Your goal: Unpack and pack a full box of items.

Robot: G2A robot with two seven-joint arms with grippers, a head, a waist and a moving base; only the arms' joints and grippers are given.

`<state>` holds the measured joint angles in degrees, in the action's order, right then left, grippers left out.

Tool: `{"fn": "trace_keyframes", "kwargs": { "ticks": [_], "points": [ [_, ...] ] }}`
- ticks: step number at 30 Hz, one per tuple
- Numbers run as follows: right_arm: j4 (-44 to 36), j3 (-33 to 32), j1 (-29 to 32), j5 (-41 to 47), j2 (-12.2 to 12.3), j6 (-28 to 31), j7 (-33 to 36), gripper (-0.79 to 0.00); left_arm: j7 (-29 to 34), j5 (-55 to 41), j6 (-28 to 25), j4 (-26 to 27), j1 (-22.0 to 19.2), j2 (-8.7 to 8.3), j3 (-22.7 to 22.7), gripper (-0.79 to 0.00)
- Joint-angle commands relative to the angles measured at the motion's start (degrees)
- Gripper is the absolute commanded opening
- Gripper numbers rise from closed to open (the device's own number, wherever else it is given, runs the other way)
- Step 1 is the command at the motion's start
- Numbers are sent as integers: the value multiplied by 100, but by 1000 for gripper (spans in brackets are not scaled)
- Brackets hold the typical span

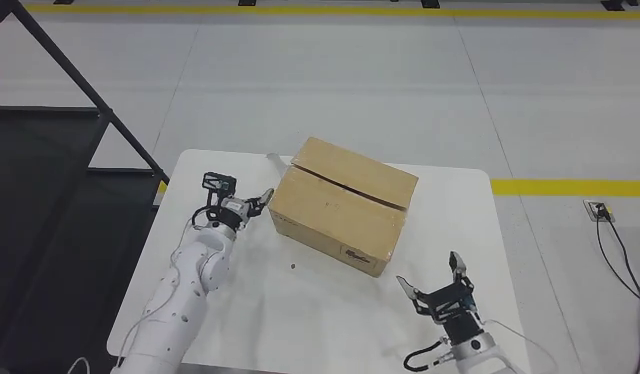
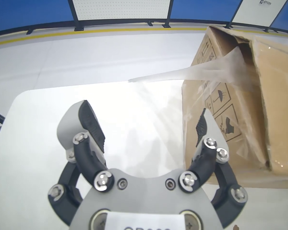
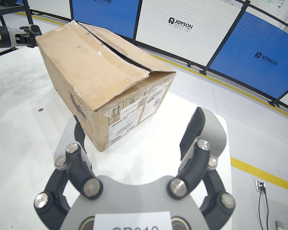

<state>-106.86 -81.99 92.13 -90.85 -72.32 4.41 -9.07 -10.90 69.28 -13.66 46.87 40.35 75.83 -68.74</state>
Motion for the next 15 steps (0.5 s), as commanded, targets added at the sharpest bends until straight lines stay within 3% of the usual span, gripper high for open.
{"fn": "trace_keyframes", "kwargs": {
  "ticks": [1,8,15],
  "points": [
    [49,-79,9,-9,-2,-176,197,0,-110,-25,-69,-169,-105,53,131,0],
    [183,-26,-150,45,-18,-209,428,0,-307,62,-287,-418,-213,89,241,0],
    [382,-117,-436,478,-23,56,508,0,-393,125,-388,-285,-71,51,182,0]
  ]
}}
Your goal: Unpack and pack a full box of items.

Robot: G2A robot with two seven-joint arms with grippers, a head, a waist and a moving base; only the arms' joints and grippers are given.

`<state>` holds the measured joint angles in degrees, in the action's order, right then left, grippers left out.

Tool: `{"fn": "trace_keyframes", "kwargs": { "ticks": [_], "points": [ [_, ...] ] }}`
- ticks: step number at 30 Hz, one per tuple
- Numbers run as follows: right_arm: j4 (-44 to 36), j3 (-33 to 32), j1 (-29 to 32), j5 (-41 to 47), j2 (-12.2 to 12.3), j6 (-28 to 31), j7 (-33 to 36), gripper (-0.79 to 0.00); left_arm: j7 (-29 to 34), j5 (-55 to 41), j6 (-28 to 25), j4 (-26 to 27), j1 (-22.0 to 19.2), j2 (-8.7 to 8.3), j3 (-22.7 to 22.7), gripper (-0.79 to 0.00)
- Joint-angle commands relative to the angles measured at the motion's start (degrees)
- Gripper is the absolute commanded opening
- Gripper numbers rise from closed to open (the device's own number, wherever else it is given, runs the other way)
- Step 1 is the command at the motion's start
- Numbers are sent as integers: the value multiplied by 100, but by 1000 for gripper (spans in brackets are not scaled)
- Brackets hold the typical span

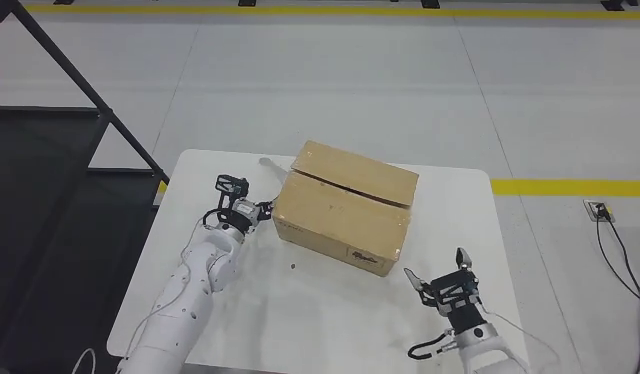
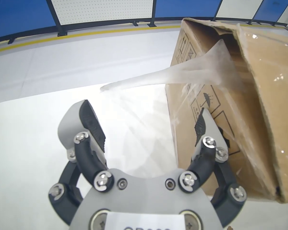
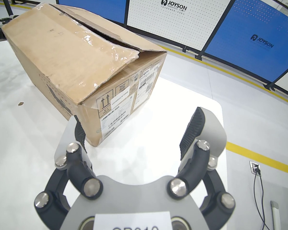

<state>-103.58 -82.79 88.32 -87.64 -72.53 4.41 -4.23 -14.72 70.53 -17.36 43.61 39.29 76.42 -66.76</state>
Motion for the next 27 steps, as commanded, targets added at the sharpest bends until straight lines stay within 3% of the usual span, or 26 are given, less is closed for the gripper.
{"fn": "trace_keyframes", "kwargs": {
  "ticks": [1,4,15,20,27],
  "points": [
    [110,-94,-101,302,-5,11,120,0,-14,1,-33,85,71,-16,-32,0],
    [53,-86,-213,68,-39,-758,849,0,-41,30,-95,262,204,-48,-86,0],
    [38,-89,-231,78,-40,-744,852,0,20,246,-262,1077,789,-205,-359,0],
    [128,-221,-549,625,-37,-293,1054,0,94,283,-284,1419,1019,-253,-463,0],
    [544,-722,-1075,2357,16,1133,1284,0,156,351,-297,1786,1308,-298,-537,0]
  ]
}}
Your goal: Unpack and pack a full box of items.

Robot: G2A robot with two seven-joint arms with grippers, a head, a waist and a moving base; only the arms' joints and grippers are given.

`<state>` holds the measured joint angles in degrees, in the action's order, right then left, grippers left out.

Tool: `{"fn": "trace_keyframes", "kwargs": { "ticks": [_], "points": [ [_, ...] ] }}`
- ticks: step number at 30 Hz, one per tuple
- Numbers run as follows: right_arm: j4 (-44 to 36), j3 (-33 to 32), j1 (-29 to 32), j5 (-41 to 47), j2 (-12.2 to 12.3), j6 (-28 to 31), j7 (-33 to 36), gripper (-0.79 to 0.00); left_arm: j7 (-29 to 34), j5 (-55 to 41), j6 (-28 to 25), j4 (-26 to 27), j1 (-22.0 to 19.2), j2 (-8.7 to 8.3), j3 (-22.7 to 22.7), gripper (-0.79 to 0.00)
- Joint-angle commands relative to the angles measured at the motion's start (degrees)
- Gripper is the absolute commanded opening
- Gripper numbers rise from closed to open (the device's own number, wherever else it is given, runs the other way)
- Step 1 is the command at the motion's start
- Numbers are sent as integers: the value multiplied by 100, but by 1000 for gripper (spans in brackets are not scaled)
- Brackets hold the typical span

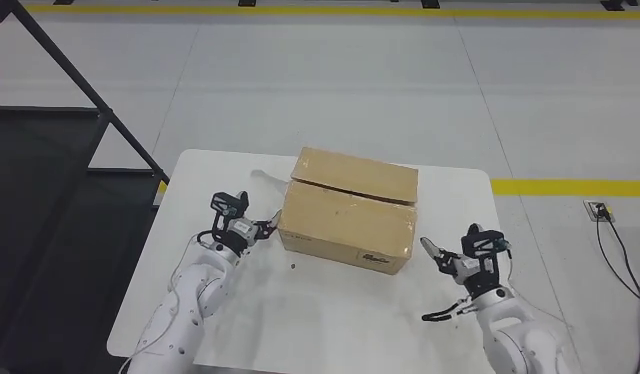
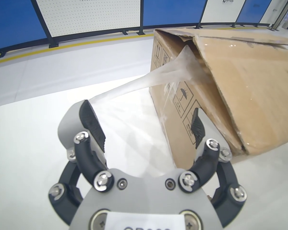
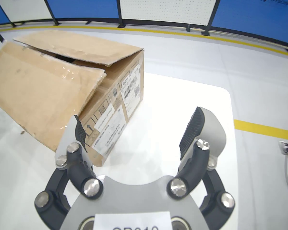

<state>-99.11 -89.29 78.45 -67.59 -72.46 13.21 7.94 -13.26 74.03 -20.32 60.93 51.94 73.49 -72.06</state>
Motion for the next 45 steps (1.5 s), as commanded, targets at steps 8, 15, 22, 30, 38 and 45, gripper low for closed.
{"fn": "trace_keyframes", "kwargs": {
  "ticks": [8,15,22,30,38,45],
  "points": [
    [795,-314,-668,1924,63,983,890,0,89,62,-11,391,265,-22,11,0],
    [795,-314,-668,1924,63,983,890,0,203,186,-21,544,337,-31,57,0],
    [1058,-377,-883,2847,90,1380,1155,0,145,146,53,671,470,-67,-99,0],
    [2187,-404,-1890,4863,222,2194,3034,0,-30,-157,162,967,835,-138,-516,0],
    [3181,-32,-2660,5510,245,2180,3460,0,-66,-340,245,1232,1086,-179,-768,0],
    [3852,413,-3097,5342,160,2072,2641,0,-79,-383,282,1400,1211,-198,-858,0]
  ]
}}
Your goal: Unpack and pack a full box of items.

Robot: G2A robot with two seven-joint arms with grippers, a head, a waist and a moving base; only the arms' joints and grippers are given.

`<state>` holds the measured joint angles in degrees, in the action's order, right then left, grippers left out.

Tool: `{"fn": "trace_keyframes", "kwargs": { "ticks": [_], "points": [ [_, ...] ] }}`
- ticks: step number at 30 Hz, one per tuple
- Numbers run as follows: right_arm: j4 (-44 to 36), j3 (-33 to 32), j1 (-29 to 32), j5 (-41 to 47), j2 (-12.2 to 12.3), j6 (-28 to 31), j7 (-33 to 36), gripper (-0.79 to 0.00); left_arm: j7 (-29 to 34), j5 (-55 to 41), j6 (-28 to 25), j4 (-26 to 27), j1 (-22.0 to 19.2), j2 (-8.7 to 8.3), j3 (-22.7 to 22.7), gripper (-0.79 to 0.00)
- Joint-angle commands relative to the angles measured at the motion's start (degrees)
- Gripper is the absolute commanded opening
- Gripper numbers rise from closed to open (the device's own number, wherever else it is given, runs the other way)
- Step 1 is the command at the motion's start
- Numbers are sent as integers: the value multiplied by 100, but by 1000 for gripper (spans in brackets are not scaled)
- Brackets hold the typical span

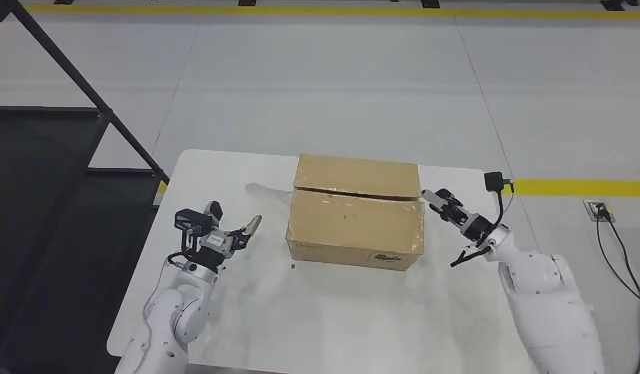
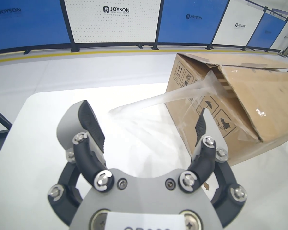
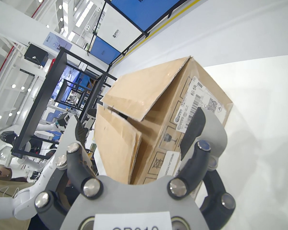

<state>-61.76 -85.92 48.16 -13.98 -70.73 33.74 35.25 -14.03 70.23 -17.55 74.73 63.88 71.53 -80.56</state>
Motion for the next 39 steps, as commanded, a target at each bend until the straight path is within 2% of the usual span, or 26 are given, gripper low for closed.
{"fn": "trace_keyframes", "kwargs": {
  "ticks": [1,9,16,22,39],
  "points": [
    [237,166,-136,-28,-29,10,-111,0,-4,-1,6,34,32,-4,-13,0],
    [1066,613,-623,166,-116,263,-123,0,2,-44,45,46,110,-8,-32,0],
    [1395,813,-770,327,-146,558,-90,0,4,-100,131,6,111,-1,-28,0],
    [1399,985,-751,483,-175,707,-54,0,53,-91,412,-158,18,17,-11,0],
    [885,1394,-464,493,-217,849,-192,0,121,-156,545,-685,-292,47,32,0]
  ]
}}
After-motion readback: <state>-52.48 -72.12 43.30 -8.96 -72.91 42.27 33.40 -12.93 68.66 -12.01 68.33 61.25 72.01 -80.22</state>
